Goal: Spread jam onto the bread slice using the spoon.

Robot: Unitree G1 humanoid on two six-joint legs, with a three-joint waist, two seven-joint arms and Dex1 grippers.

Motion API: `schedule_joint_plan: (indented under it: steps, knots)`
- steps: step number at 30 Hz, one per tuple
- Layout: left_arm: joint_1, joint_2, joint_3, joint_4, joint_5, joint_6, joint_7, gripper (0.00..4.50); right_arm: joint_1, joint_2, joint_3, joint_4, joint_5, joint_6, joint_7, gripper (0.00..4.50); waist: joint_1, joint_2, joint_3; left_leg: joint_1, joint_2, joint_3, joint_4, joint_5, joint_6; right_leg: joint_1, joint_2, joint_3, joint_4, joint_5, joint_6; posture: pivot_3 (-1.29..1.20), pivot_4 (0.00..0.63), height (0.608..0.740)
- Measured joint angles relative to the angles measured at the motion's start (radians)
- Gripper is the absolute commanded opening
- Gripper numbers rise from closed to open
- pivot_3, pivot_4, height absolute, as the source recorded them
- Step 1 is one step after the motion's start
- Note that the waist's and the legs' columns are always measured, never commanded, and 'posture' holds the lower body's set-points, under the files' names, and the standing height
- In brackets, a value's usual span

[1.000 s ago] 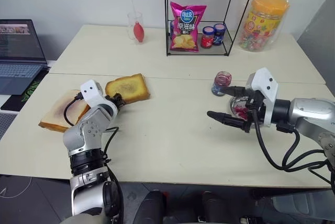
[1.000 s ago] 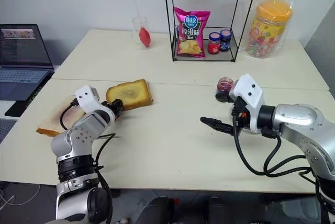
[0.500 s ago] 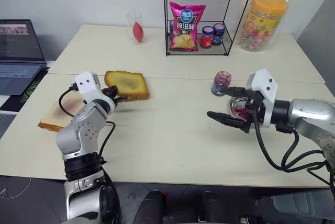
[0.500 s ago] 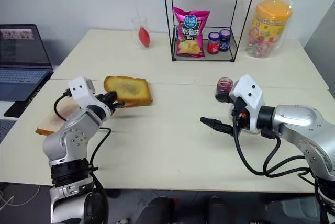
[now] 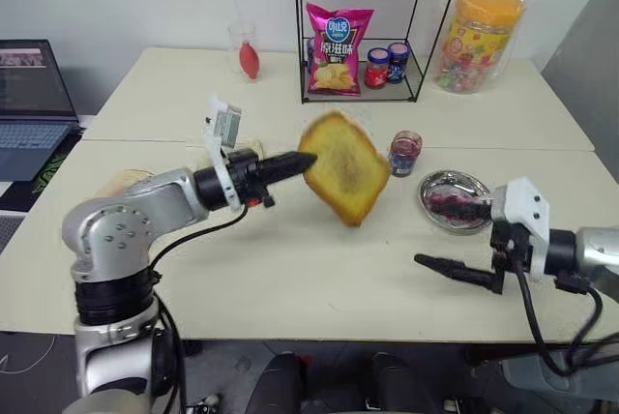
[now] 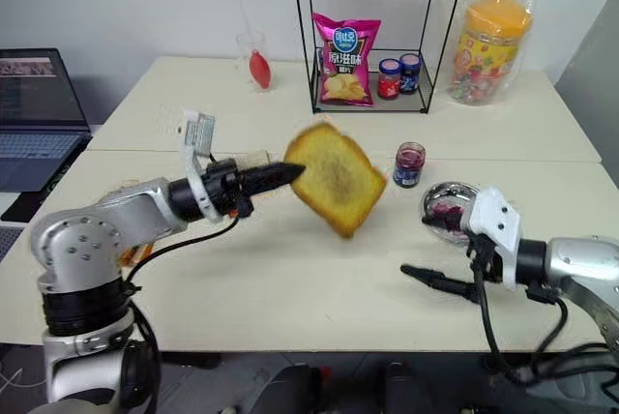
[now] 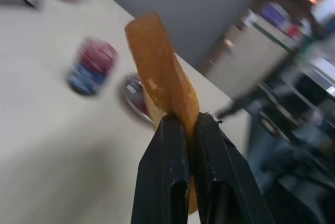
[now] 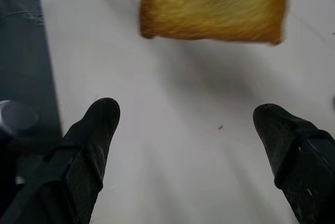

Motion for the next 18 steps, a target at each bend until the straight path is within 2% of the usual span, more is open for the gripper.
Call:
schedule_joint_plan:
  steps: [3,6,9,11,15,18]
  knots:
    - [0.086,0.125,-0.109,-0.07,0.005,0.018,-0.127,0.02,0.03,-0.007,-0.044,-0.033,0.044,0.014,0.014,4.5,-0.002,0.0,0.0,0.0,0.0,0.0,0.0,0.0,0.0,0.0,0.0,0.0,0.0,0.0,0.0,0.0,0.15,0.74]
    - [0.129,0.204,-0.262,-0.096,0.111,-0.05,-0.25,0.02,0.079,-0.022,-0.072,-0.056,0.067,0.016,0.037,4.5,0.006,0.0,0.0,0.0,0.0,-0.001,0.0,0.0,0.0,0.0,-0.001,0.0,0.0,-0.002,-0.005,0.0,0.15,0.74]
    - [0.117,0.215,-0.375,-0.058,0.248,-0.178,-0.323,0.02,0.108,-0.026,-0.075,-0.079,0.067,0.012,0.049,4.5,0.019,0.0,0.0,0.0,0.0,0.0,0.0,0.0,0.0,0.0,-0.001,0.0,-0.002,-0.002,-0.009,0.0,0.15,0.74]
    - [0.064,0.206,-0.5,0.008,0.412,-0.337,-0.382,0.02,0.121,-0.026,-0.073,-0.087,0.06,0.009,0.043,4.5,0.022,0.001,0.0,-0.001,-0.001,0.0,0.0,0.0,0.001,0.001,-0.001,0.0,-0.003,-0.002,-0.009,0.0,0.15,0.74]
    - [-0.021,0.116,-0.604,0.16,0.595,-0.531,-0.405,0.02,0.121,-0.014,-0.059,-0.096,0.04,-0.007,0.017,4.5,0.021,0.0,0.0,-0.003,-0.001,0.0,0.0,0.0,0.002,0.0,-0.002,0.0,-0.004,-0.001,-0.006,0.0,0.15,0.74]
    - [-0.067,0.091,-0.636,0.289,0.72,-0.676,-0.431,0.02,0.128,-0.009,-0.049,-0.102,0.03,-0.009,-0.001,4.5,0.016,0.0,0.0,-0.002,0.0,0.001,-0.001,0.0,0.002,-0.001,-0.001,0.0,-0.003,0.0,-0.004,0.0,0.15,0.74]
